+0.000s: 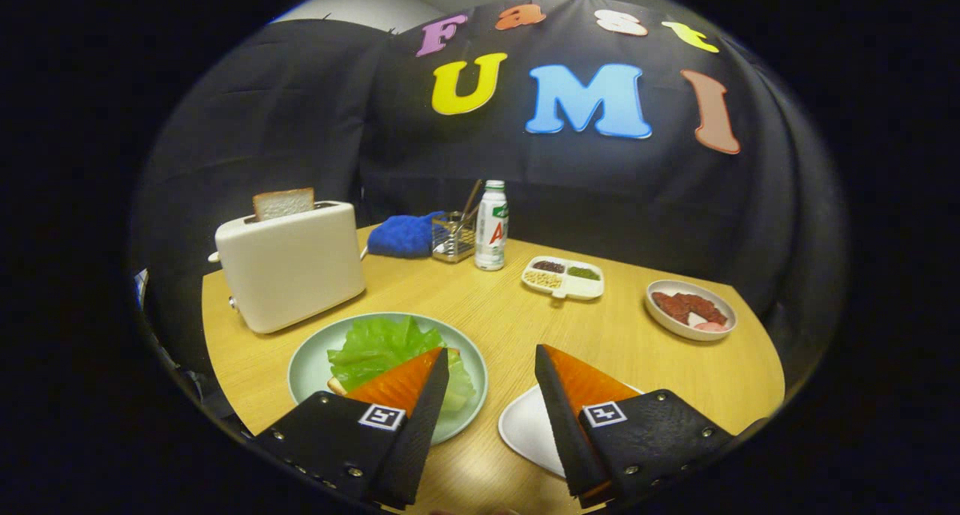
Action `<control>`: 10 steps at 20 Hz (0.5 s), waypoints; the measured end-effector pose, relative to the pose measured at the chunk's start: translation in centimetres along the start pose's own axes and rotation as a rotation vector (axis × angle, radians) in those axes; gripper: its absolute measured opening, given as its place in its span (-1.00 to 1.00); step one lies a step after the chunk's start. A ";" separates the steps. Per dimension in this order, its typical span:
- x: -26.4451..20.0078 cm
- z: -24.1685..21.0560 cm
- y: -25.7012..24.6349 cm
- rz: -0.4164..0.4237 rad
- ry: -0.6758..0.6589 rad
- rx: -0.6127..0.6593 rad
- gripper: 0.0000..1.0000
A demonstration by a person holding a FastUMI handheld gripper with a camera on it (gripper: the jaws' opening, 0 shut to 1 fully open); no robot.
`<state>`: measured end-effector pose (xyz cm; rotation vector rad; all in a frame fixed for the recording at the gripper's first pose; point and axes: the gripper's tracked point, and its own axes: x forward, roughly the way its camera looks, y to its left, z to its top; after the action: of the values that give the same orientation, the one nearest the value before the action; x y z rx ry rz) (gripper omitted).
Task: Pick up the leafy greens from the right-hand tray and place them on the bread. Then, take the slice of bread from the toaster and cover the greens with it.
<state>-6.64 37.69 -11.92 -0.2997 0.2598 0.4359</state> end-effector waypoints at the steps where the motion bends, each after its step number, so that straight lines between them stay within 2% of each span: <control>1: -0.5 0.8 0.4 -0.027 -0.031 0.001 0.46; 3: -0.9 2.2 1.8 -0.046 -0.071 0.022 0.47; 5: -0.7 3.1 2.2 -0.116 -0.075 0.072 0.54; 8: -0.3 4.8 4.1 -0.190 -0.109 0.136 0.54; 10: -0.2 5.6 5.9 -0.195 -0.122 0.164 0.54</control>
<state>-8.42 44.65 -8.01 -0.1358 0.1442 0.2370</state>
